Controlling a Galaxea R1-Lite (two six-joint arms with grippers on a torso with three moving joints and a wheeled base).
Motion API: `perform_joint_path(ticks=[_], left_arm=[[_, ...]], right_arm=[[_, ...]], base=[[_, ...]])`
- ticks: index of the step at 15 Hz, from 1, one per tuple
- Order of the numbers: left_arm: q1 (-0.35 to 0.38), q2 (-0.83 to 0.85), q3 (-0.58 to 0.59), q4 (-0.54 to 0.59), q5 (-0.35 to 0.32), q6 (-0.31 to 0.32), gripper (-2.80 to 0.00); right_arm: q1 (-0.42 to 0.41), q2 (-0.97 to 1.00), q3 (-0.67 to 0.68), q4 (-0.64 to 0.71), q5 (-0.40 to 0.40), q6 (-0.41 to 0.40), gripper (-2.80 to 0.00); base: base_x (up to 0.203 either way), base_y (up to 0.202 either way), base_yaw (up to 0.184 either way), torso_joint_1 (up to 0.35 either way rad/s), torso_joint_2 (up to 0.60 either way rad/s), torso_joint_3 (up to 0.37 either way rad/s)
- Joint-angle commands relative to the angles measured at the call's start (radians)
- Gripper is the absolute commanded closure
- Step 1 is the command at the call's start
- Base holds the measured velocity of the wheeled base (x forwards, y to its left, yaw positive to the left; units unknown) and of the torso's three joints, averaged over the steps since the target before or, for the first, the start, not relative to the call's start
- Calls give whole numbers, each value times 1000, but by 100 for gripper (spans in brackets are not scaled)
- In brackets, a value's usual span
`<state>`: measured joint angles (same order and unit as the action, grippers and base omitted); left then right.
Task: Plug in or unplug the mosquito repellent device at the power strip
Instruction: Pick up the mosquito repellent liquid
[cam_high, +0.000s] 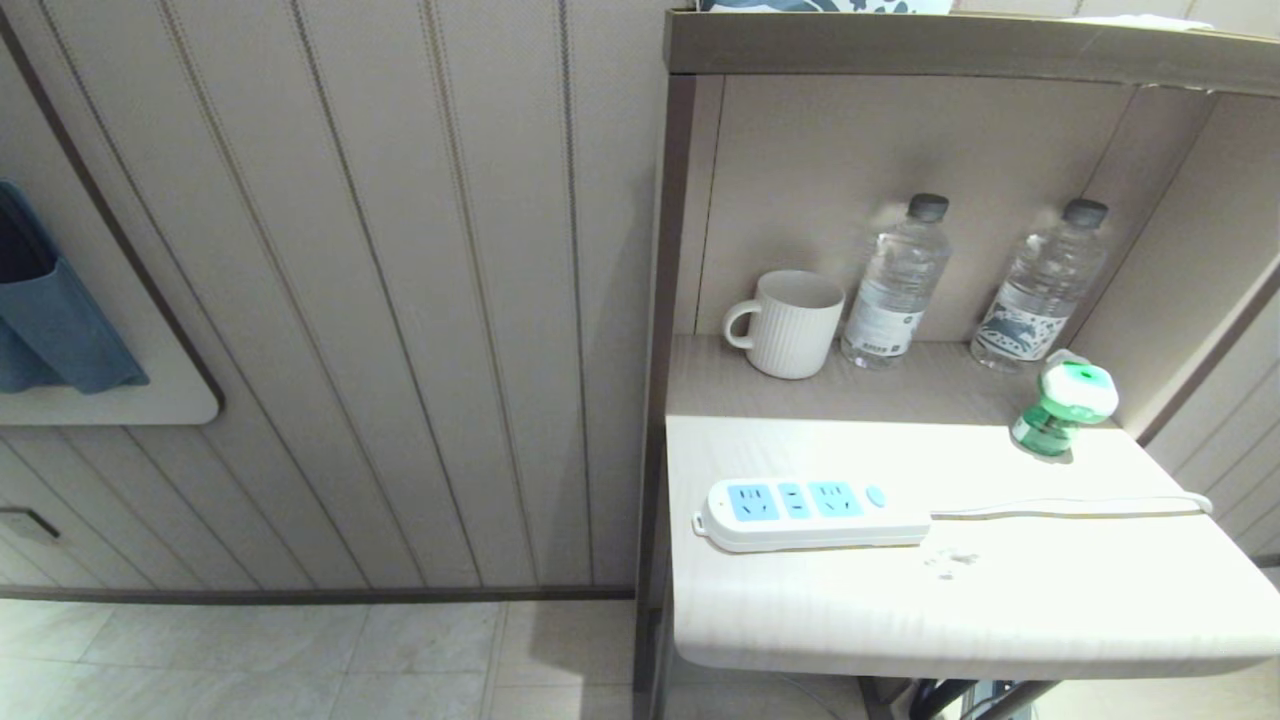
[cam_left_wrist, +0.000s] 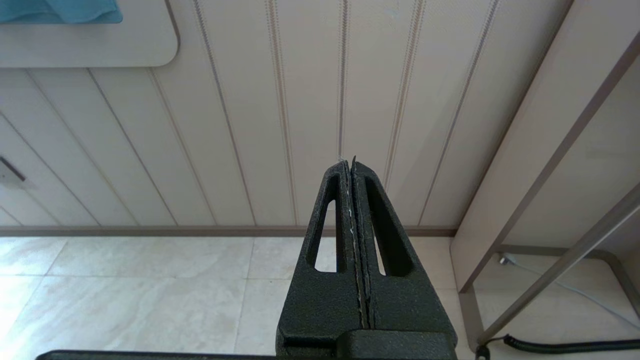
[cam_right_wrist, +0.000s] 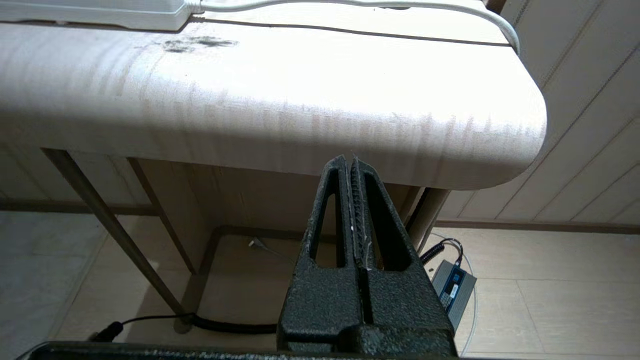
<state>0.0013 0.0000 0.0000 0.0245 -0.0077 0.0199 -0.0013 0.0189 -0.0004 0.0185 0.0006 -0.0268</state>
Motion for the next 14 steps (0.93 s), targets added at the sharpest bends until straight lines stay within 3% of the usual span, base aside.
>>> perform_joint_path(ticks=[1, 14], left_arm=[[0, 2, 0, 0, 0, 0, 0], [0, 2, 0, 0, 0, 0, 0]], right_arm=[[1, -13, 0, 1, -5, 20, 0], [1, -13, 0, 1, -19, 53, 0]], base=[[0, 0, 0, 0, 0, 0], [0, 0, 0, 0, 0, 0]])
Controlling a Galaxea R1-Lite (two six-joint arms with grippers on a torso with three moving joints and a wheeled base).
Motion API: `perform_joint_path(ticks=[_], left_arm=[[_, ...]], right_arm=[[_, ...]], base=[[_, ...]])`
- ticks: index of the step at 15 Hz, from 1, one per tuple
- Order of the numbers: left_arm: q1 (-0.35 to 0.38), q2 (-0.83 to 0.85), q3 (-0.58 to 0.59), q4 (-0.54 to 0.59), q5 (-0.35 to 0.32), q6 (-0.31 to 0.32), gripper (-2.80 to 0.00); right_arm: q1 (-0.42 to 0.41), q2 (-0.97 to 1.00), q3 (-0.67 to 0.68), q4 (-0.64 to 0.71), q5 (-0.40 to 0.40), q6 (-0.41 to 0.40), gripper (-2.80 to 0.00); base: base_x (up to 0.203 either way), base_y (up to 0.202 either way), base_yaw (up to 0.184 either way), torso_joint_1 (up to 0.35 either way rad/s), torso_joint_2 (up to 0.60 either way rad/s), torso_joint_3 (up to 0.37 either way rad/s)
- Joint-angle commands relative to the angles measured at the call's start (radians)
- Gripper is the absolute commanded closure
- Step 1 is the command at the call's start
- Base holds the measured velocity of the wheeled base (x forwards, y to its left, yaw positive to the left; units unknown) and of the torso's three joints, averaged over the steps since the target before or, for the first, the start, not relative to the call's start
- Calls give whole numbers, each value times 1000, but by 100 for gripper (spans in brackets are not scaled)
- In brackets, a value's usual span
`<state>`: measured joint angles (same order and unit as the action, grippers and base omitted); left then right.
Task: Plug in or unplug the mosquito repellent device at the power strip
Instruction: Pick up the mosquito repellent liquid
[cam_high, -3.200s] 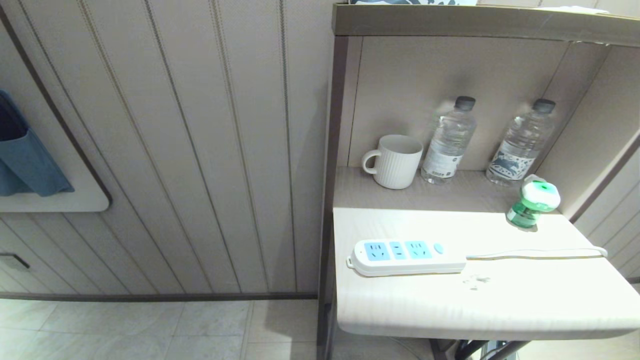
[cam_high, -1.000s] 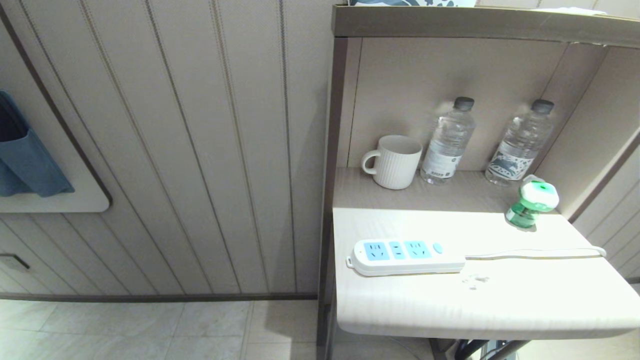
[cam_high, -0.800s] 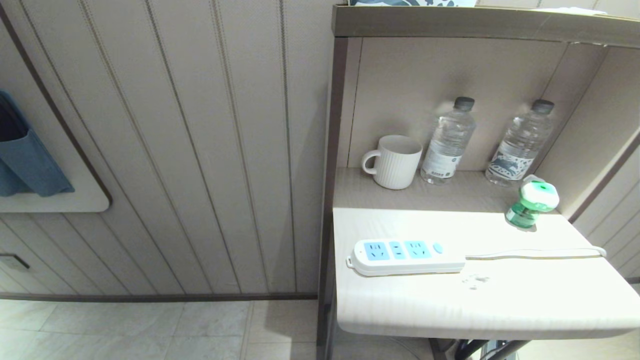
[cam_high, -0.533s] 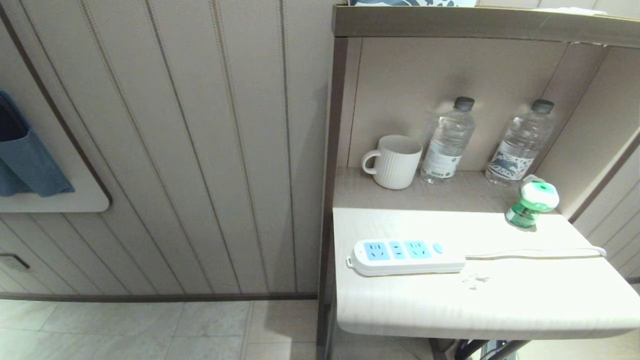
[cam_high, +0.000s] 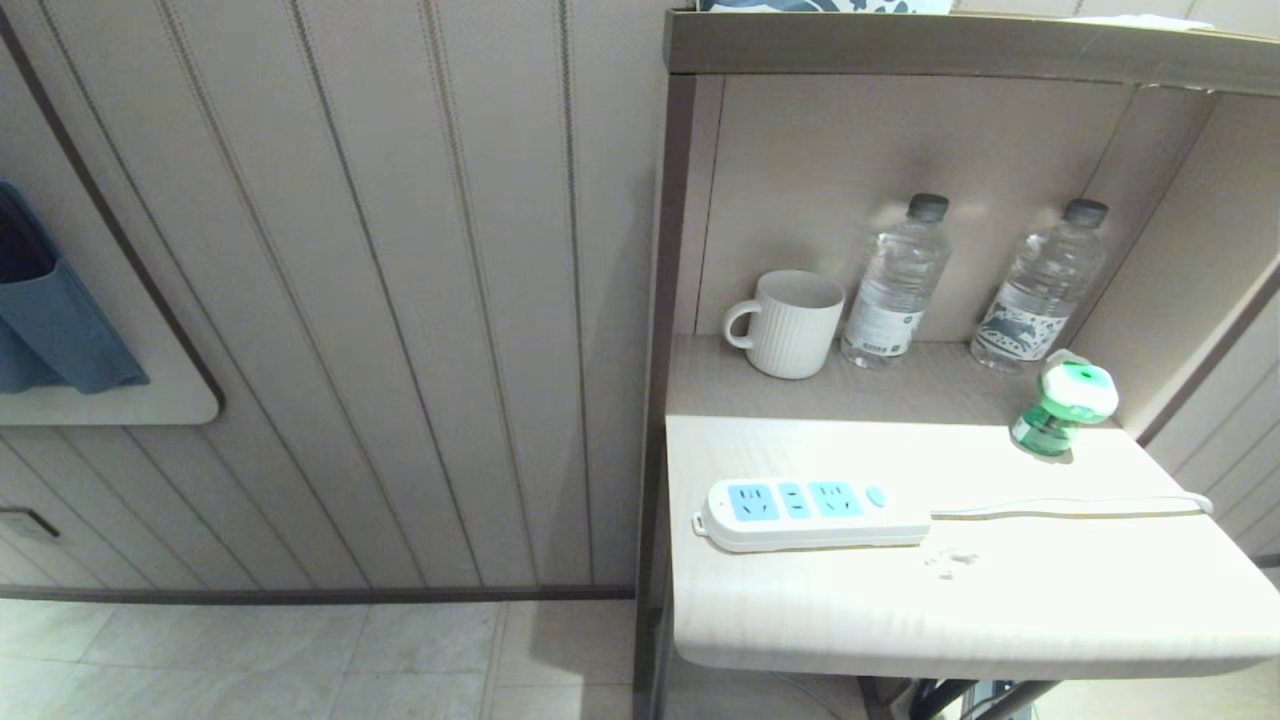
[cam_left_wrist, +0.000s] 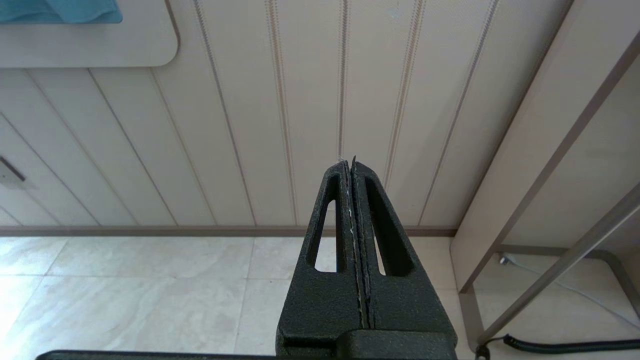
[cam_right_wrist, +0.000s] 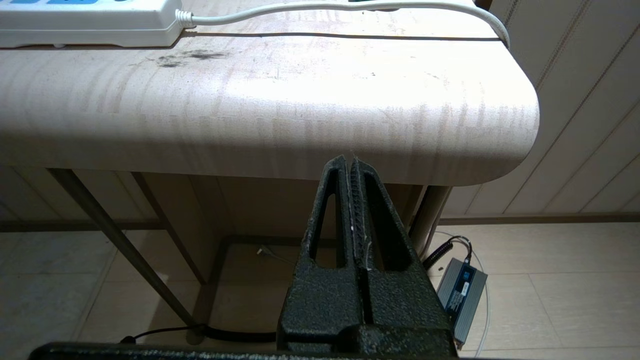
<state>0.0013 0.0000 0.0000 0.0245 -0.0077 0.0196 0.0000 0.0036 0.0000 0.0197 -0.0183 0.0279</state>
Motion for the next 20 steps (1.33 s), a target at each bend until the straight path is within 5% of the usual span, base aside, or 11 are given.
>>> perform_joint_path(ticks=[1, 20], left_arm=[[0, 2, 0, 0, 0, 0, 0], [0, 2, 0, 0, 0, 0, 0]], right_arm=[[0, 3, 0, 0, 0, -2, 0], [0, 1, 0, 0, 0, -2, 0]], base=[[0, 0, 0, 0, 0, 0], [0, 0, 0, 0, 0, 0]])
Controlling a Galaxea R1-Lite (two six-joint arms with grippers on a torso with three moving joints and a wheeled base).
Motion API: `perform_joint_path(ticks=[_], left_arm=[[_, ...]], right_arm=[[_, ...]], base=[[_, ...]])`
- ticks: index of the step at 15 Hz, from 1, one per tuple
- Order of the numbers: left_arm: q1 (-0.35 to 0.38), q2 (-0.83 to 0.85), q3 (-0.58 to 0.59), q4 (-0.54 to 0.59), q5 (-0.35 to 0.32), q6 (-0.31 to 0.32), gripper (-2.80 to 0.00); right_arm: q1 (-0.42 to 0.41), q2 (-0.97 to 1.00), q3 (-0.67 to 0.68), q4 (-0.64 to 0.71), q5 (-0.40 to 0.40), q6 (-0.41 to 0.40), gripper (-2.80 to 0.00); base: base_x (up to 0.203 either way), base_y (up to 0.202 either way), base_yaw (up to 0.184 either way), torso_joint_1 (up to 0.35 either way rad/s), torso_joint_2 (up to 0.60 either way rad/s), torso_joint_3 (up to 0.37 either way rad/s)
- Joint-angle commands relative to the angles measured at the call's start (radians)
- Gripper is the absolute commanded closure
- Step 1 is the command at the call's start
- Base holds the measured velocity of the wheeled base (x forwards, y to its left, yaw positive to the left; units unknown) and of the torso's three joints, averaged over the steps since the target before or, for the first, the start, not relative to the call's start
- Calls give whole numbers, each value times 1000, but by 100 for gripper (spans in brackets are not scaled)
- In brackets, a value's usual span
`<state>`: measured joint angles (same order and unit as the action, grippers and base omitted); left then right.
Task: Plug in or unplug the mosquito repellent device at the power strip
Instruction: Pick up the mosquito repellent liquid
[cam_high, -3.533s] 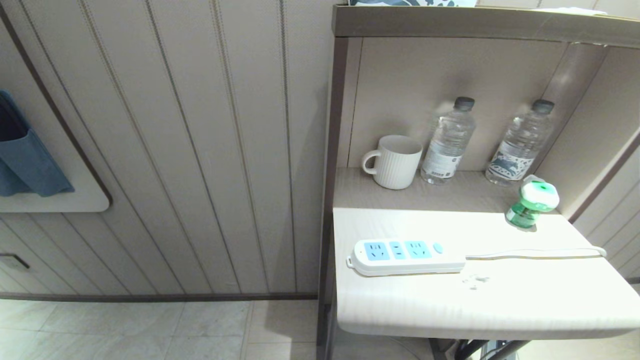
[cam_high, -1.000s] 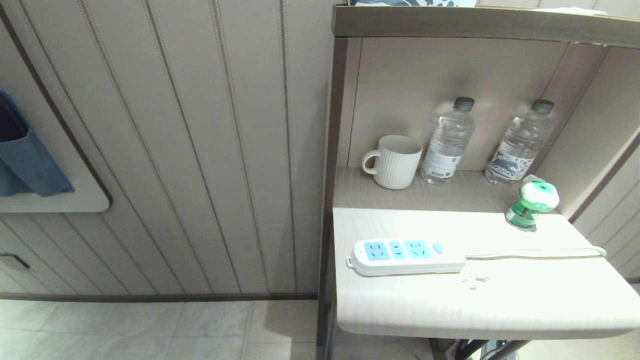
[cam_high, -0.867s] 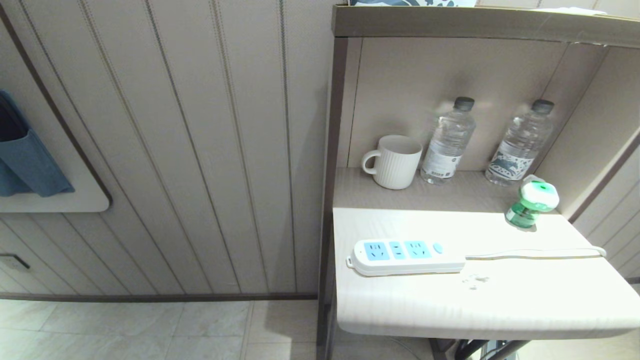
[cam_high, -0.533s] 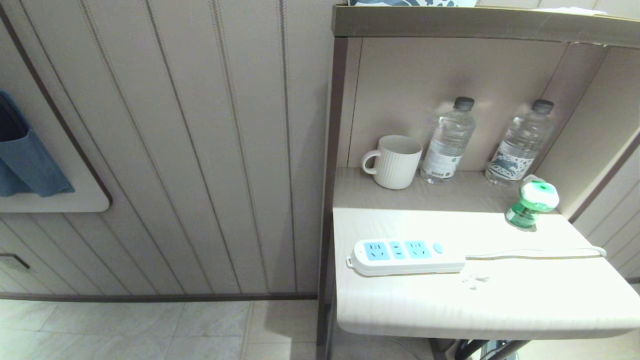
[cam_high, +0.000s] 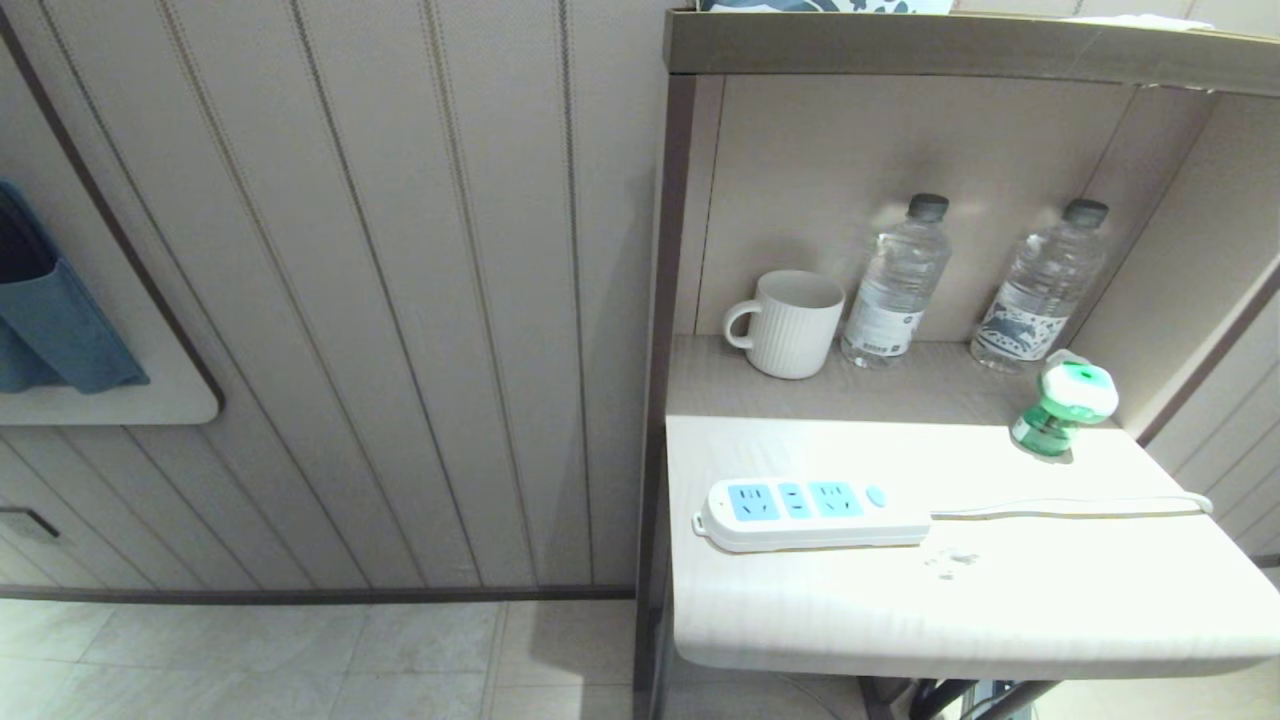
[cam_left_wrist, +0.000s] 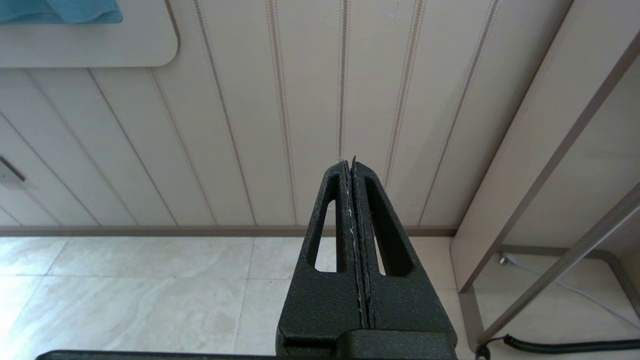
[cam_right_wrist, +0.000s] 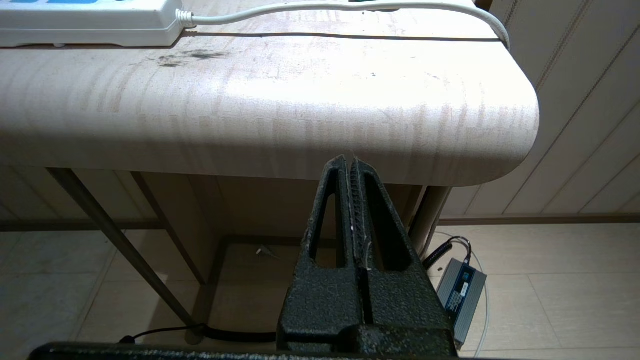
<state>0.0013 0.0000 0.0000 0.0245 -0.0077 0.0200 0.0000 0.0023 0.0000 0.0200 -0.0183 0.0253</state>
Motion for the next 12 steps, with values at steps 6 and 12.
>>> perform_joint_path(ticks=[6, 12], left_arm=[[0, 2, 0, 0, 0, 0, 0], [0, 2, 0, 0, 0, 0, 0]], right_arm=[[0, 2, 0, 0, 0, 1, 0], [1, -1, 0, 0, 0, 1, 0]], base=[[0, 0, 0, 0, 0, 0], [0, 0, 0, 0, 0, 0]])
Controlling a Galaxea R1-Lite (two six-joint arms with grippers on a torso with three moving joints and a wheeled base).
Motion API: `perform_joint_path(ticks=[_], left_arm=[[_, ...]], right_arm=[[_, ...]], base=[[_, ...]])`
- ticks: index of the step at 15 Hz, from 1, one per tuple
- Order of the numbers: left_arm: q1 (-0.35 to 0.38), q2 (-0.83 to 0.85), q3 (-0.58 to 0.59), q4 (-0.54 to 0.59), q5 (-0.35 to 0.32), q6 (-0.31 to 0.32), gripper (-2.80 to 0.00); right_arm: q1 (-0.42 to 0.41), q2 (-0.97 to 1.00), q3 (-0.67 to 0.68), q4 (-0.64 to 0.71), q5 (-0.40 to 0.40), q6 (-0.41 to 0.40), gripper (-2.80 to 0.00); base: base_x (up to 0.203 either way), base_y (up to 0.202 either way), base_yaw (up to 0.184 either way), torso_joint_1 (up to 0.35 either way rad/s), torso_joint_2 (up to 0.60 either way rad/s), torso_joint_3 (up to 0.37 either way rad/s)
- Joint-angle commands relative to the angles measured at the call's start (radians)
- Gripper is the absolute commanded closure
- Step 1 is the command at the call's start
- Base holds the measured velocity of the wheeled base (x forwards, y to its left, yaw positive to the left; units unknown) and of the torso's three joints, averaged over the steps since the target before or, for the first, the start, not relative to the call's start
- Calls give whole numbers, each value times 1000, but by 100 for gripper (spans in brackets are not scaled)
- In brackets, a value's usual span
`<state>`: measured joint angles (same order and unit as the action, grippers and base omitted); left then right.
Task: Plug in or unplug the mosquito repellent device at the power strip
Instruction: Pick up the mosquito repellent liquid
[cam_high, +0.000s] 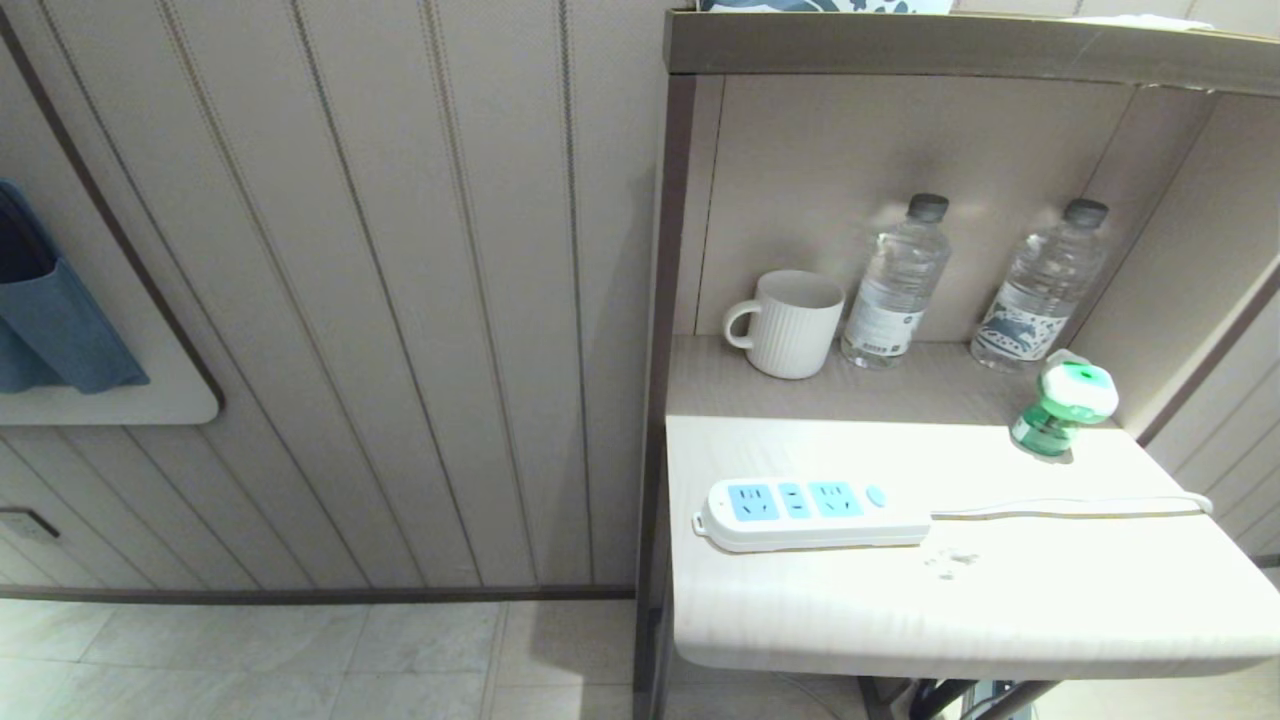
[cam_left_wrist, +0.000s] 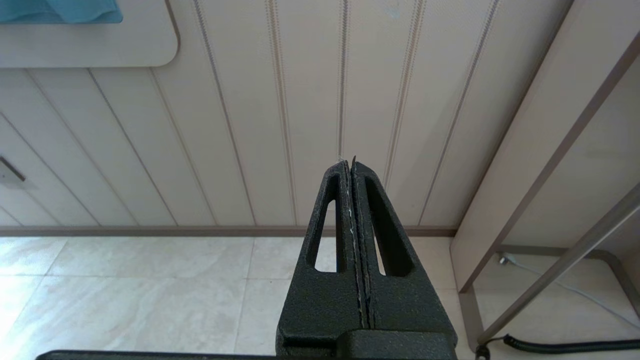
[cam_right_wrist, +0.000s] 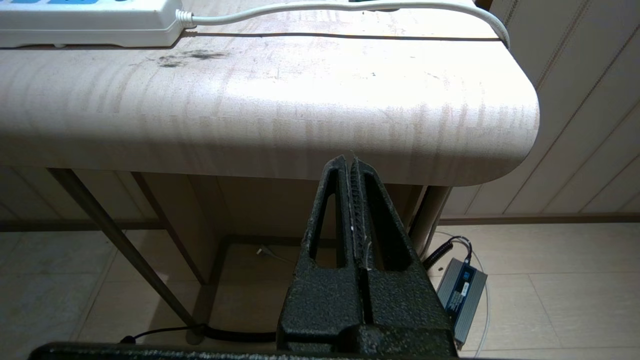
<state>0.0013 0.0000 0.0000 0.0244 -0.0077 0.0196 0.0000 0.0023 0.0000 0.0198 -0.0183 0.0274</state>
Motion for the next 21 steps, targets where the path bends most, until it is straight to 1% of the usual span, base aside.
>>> perform_joint_path(ticks=[1, 6, 11, 14, 17, 19, 21], left_arm=[[0, 2, 0, 0, 0, 0, 0], [0, 2, 0, 0, 0, 0, 0], [0, 2, 0, 0, 0, 0, 0], [0, 2, 0, 0, 0, 0, 0], [0, 2, 0, 0, 0, 0, 0], [0, 2, 0, 0, 0, -1, 0], [0, 2, 0, 0, 0, 0, 0]], right_arm=[[0, -1, 0, 0, 0, -2, 0], [0, -1, -5, -6, 3, -17, 0], [1, 38, -149, 5, 8, -18, 0], [0, 151, -244, -1, 8, -18, 0], [-3, 323, -364, -6, 9, -11, 0], [-5, 484, -438, -13, 6, 3, 0], [-21, 682, -506, -49, -1, 37, 0]], base=[[0, 0, 0, 0, 0, 0], [0, 0, 0, 0, 0, 0], [0, 0, 0, 0, 0, 0], [0, 0, 0, 0, 0, 0], [0, 0, 0, 0, 0, 0], [0, 0, 0, 0, 0, 0], [0, 0, 0, 0, 0, 0]])
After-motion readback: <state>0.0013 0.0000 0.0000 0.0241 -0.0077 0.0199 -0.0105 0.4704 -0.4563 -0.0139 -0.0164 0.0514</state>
